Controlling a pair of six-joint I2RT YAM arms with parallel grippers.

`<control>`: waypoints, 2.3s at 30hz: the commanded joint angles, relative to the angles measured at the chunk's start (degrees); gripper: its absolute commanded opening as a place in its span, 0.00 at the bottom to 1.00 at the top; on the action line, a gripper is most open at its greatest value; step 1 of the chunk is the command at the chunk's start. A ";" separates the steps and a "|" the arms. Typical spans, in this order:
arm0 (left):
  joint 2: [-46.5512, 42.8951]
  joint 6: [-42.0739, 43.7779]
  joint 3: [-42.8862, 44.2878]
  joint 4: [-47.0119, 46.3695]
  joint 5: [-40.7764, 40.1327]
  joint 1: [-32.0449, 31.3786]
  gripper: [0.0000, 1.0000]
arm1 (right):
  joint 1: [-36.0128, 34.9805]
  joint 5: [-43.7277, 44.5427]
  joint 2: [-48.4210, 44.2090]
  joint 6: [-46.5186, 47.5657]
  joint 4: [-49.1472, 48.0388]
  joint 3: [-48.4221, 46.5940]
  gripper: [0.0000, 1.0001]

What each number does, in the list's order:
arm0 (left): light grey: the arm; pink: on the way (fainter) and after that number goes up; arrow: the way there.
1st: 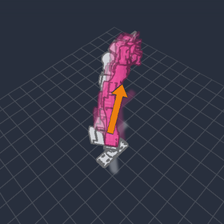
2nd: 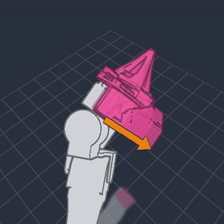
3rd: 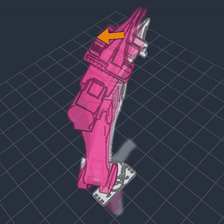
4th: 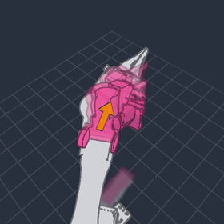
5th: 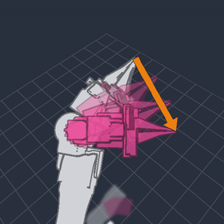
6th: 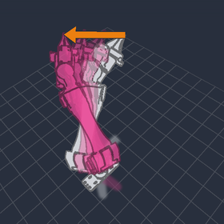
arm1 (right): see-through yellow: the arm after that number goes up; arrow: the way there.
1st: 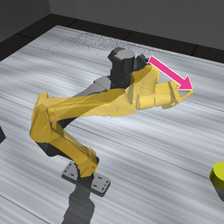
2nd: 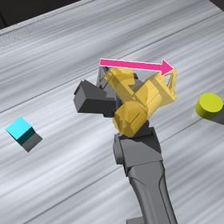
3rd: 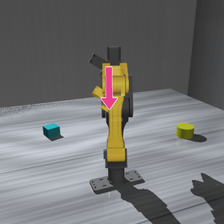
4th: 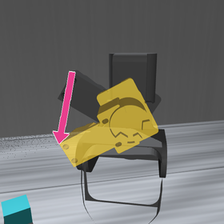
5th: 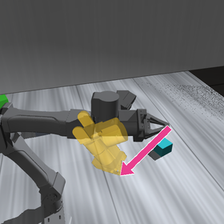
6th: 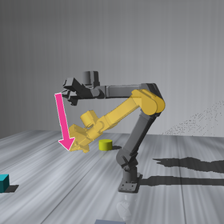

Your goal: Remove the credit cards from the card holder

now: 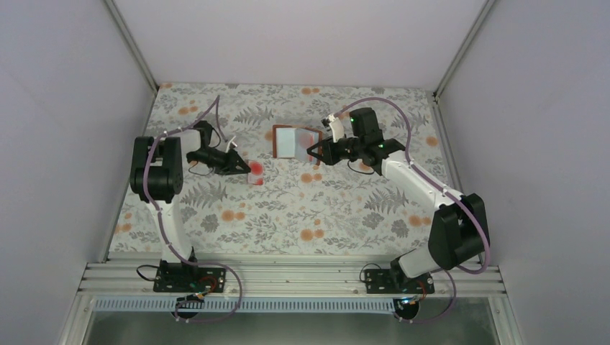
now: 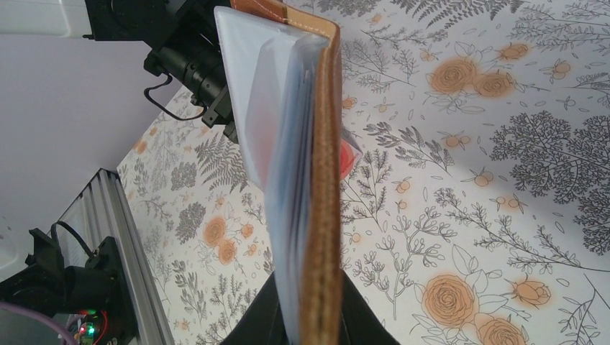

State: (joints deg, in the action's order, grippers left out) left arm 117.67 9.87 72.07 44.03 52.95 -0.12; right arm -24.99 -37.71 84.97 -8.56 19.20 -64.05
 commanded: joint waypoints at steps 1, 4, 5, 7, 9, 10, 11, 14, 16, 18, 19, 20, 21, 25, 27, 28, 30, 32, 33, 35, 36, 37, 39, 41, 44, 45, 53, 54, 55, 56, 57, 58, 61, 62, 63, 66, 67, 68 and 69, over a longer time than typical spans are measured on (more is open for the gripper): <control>0.37 0.78 1.25 0.54 -0.26 0.12 0.11 | 0.31 -1.32 -0.64 0.80 -0.21 -1.32 0.04; 0.21 0.64 1.29 0.55 -0.74 0.27 0.11 | 0.30 -1.57 -0.71 0.77 -0.15 -1.34 0.04; 0.09 0.52 1.31 0.55 -0.76 0.44 0.11 | 0.30 -1.57 -0.77 0.75 -0.15 -1.29 0.04; -0.26 0.34 1.33 0.31 -1.01 0.76 0.11 | 0.30 -1.53 -0.94 0.79 -0.10 -1.26 0.04; -0.64 0.29 1.19 0.29 -1.86 0.98 0.11 | 0.30 -1.59 -0.98 0.75 0.03 -1.24 0.04; -0.84 0.25 1.10 0.16 -2.12 1.06 0.11 | 0.34 -1.59 -1.00 0.75 0.12 -1.32 0.04; -1.04 0.16 0.99 0.12 -2.37 1.15 0.11 | 0.31 -1.60 -0.99 0.76 0.21 -1.34 0.04; -2.40 -0.14 0.89 -0.16 -3.75 1.71 0.11 | 0.30 -1.81 -0.80 0.37 0.39 -1.34 0.04; -3.79 -0.14 1.27 0.00 -4.49 2.10 0.12 | 0.34 -2.58 -0.65 0.20 0.45 -1.29 0.04; -5.21 1.08 3.21 1.99 -4.65 2.52 0.19 | 0.30 -3.24 -0.76 -0.02 0.48 -1.49 0.04; -5.92 2.33 5.99 3.81 -4.27 2.76 0.26 | 0.30 -3.62 -0.90 -0.14 0.49 -1.59 0.04; -6.65 4.15 8.37 6.16 -3.35 2.90 0.34 | 0.32 -3.98 -1.19 -0.33 0.41 -1.84 0.04; -7.88 7.11 10.84 8.61 -2.00 2.93 0.43 | 0.30 -4.39 -1.47 -0.58 0.32 -2.13 0.04; -18.04 13.27 13.41 11.06 3.36 2.29 0.76 | 0.32 -4.65 -2.79 -2.56 -0.04 -2.89 0.04; -23.87 15.18 11.27 8.39 4.10 0.86 0.92 | 0.36 -4.82 -3.34 -4.51 -1.01 -2.75 0.04; -26.32 16.29 9.93 7.27 4.99 0.06 0.99 | 0.32 -4.97 -3.63 -5.66 -1.75 -2.77 0.04; -30.15 18.47 7.56 6.10 8.44 -2.67 1.00 | 0.30 -5.24 -3.68 -7.52 -2.09 -2.93 0.04; -32.96 18.70 6.48 4.62 9.12 -5.80 1.00 | 0.07 -6.07 -4.42 -8.62 -2.76 -2.76 0.04; -33.96 17.61 6.20 2.95 7.97 -7.31 1.00 | -0.22 -6.63 -4.85 -8.98 -3.18 -2.46 0.04; -34.85 15.31 6.32 0.20 5.01 -10.07 1.00 | -0.88 -8.58 -5.87 -8.92 -3.63 -1.92 0.04; -34.74 14.50 6.73 -0.63 3.28 -10.94 1.00 | -1.18 -9.69 -6.21 -8.60 -3.41 -1.82 0.04; -34.37 13.80 7.23 -1.01 1.60 -11.36 1.00 | -1.44 -10.19 -6.73 -8.20 -3.01 -1.87 0.04; -33.54 12.66 7.72 -1.72 -1.95 -11.57 1.00 | -1.97 -10.42 -7.95 -7.50 -2.36 -1.42 0.04; -33.57 11.87 7.04 -3.60 -5.54 -12.18 1.00 | -2.17 -11.04 -9.47 -7.44 -2.93 -0.45 0.04; -34.06 12.78 6.61 -3.33 -1.79 -14.76 1.00 | -2.44 -11.46 -10.08 -7.30 -3.20 -0.01 0.04; -34.28 13.59 6.28 -3.18 0.49 -15.78 1.00 | -2.46 -11.49 -10.02 -7.07 -3.21 -0.10 0.04; -32.84 14.88 6.98 -2.45 6.11 -18.79 0.47 | -3.41 -13.10 -9.18 -4.64 -2.74 -1.07 0.04; -32.63 14.83 7.14 -2.41 6.27 -18.80 0.23 | -3.55 -13.66 -9.08 -4.03 -2.62 -1.14 0.05; -32.59 14.83 7.12 -2.31 6.36 -18.85 0.06 | -3.52 -14.38 -9.04 -3.51 -2.59 -1.08 0.07; -32.80 14.95 6.93 -2.17 6.56 -18.84 0.03 | -3.55 -14.62 -9.24 -2.78 -2.54 -1.01 0.11; -33.13 15.38 6.61 -1.86 6.82 -18.84 0.03 | -3.50 -14.51 -9.71 -2.05 -2.43 -0.87 0.18; -33.58 15.70 6.17 -1.71 7.06 -18.81 0.02 | -3.40 -13.85 -10.18 -1.25 -2.47 -0.70 0.23; -35.46 16.67 4.67 -1.78 7.71 -18.61 0.02 | -2.41 -12.76 -11.21 -0.63 -3.59 0.31 0.32; -36.09 16.86 4.38 -1.81 7.88 -18.68 0.02 | -2.01 -12.98 -11.24 -0.47 -3.64 0.42 0.33; -36.81 17.18 4.27 -1.73 8.07 -18.57 0.02 | -1.73 -13.13 -11.21 -0.13 -3.52 0.44 0.34; -37.71 17.51 4.22 -1.34 9.25 -18.21 0.02 | -1.46 -13.38 -10.97 0.50 -3.23 0.72 0.34; -37.81 17.55 4.29 -1.20 9.49 -18.08 0.02 | -1.46 -13.51 -11.03 0.83 -3.21 0.91 0.35; -37.84 17.55 4.38 -1.11 9.60 -18.01 0.02 | -1.35 -13.51 -11.24 1.15 -3.12 1.20 0.37; -37.82 17.63 4.40 -1.09 9.70 -17.93 0.02 | -1.37 -13.38 -11.54 1.60 -3.05 1.47 0.38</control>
State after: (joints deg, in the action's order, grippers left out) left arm 81.67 25.32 76.20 43.18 58.87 -18.48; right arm -26.79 -50.02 75.20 -9.32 16.95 -63.96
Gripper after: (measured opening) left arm 0.038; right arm 0.362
